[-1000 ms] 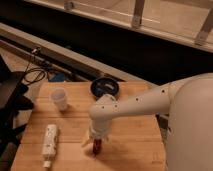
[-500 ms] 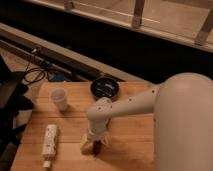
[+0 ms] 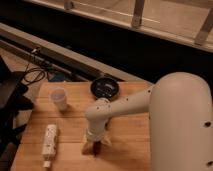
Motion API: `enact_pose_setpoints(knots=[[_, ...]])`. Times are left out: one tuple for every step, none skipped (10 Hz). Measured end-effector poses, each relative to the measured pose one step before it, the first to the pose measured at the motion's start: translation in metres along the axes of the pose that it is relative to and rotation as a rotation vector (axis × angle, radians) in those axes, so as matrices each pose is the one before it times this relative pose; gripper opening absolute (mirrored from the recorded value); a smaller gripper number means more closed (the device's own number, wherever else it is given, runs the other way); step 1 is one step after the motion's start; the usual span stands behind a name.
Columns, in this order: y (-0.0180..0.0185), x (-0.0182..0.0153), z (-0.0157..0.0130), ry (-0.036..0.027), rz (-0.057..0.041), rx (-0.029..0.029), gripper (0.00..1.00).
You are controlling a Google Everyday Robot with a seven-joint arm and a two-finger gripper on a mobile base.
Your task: Drag the pepper across the table
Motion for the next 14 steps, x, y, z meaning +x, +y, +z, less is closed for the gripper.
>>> enact_pose_setpoints(knots=[[-0.001,-0.00038,-0.00111,-0.00131,0.0,0.00171,0.59],[-0.00014,-0.00047,-0.00231,-0.0015,-0.00064,0.00096,0.59],[0.00096,0.00102,-0.00369,0.0036,0.00305,-0.00372,0.56],[-0.00045,0.00004,-0.00022,0.0007,-0.00912,0.00577,0.5],[0.00104,-0.00064,-0.00124,-0.00275,0.00317,-0.00508,0.4],[0.00149,0.00063,0.00017,0.00593,-0.00748,0.00909,0.33],[0.00201,0.00077,-0.00009,0.00561,-0.00688,0.00748,0.32],[0.00218,0.00079,-0.00062,0.00264,-0.00702,0.0043,0.28],[0.0104,0.00084,0.00049,0.00867,-0.01783,0.00862,0.17],[0.00813,0.00003,0.00011,0.00705,-0.01534,0.00485,0.1],[0.00495,0.00101,0.0001,0.00937,-0.01074,0.00598,0.07],[0.00307,0.00201,0.00061,0.00862,-0.00939,0.00638,0.07],[0.0059,0.00287,0.00057,0.00752,-0.01817,0.00884,0.07],[0.00364,0.00164,0.00002,0.00364,-0.00792,0.00565,0.07]])
